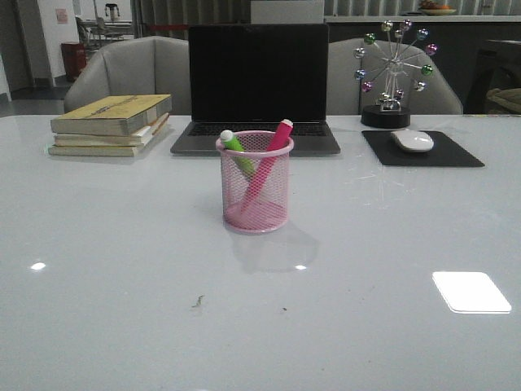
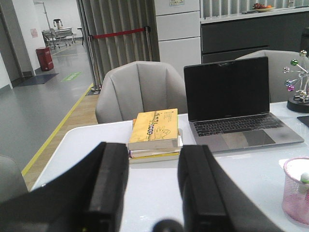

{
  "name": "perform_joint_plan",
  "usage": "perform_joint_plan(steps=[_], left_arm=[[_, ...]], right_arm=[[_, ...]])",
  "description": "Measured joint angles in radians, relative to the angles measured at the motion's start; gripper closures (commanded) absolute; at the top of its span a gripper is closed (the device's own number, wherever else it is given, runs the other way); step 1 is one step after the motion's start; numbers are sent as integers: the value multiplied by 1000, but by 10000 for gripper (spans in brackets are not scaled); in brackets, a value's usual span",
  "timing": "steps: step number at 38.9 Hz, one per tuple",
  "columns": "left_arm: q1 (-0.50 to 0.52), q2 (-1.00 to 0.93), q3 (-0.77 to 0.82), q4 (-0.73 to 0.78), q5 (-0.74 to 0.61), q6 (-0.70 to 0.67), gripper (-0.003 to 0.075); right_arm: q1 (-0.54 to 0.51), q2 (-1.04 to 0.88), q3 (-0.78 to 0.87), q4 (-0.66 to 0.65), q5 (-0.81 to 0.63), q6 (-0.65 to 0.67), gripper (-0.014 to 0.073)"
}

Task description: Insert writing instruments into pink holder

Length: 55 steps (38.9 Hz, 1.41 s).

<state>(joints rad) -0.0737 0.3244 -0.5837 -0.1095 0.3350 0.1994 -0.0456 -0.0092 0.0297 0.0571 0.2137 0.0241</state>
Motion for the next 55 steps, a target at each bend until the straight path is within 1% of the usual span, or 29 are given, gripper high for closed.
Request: perform_joint_plan(steps=[4,6,8,9,12,13,15,21,24,35,42,51,55], left_arm=[[0,0,0,0,0,0,392],[0,0,0,-2,0,0,416],[0,0,0,-10,0,0,467],[0,0,0,-16,0,0,514],[0,0,0,-27,0,0,617],[0,0,0,-30,0,0,634],[0,0,0,-35,0,0,617],[0,0,8,-38,-6,0,620],[0,0,36,-43,-32,0,620],[0,-18,249,-89,-176,0,620],[0,-125,391,-96,-272,0,620],[0,-295,520,-98,-293,0,620],[0,-329,561,-99,-298,0,620]], right_arm=[[0,0,0,0,0,0,569],[0,0,0,0,0,0,569],[0,0,0,0,0,2,569],[0,0,0,0,0,2,569],[0,0,0,0,0,2,569],[0,0,0,0,0,2,569],[0,0,0,0,0,2,569],[0,0,0,0,0,2,569],[0,0,0,0,0,2,569],[0,0,0,0,0,2,569],[0,0,0,0,0,2,569],[0,0,0,0,-2,2,569],[0,0,0,0,-2,2,569]])
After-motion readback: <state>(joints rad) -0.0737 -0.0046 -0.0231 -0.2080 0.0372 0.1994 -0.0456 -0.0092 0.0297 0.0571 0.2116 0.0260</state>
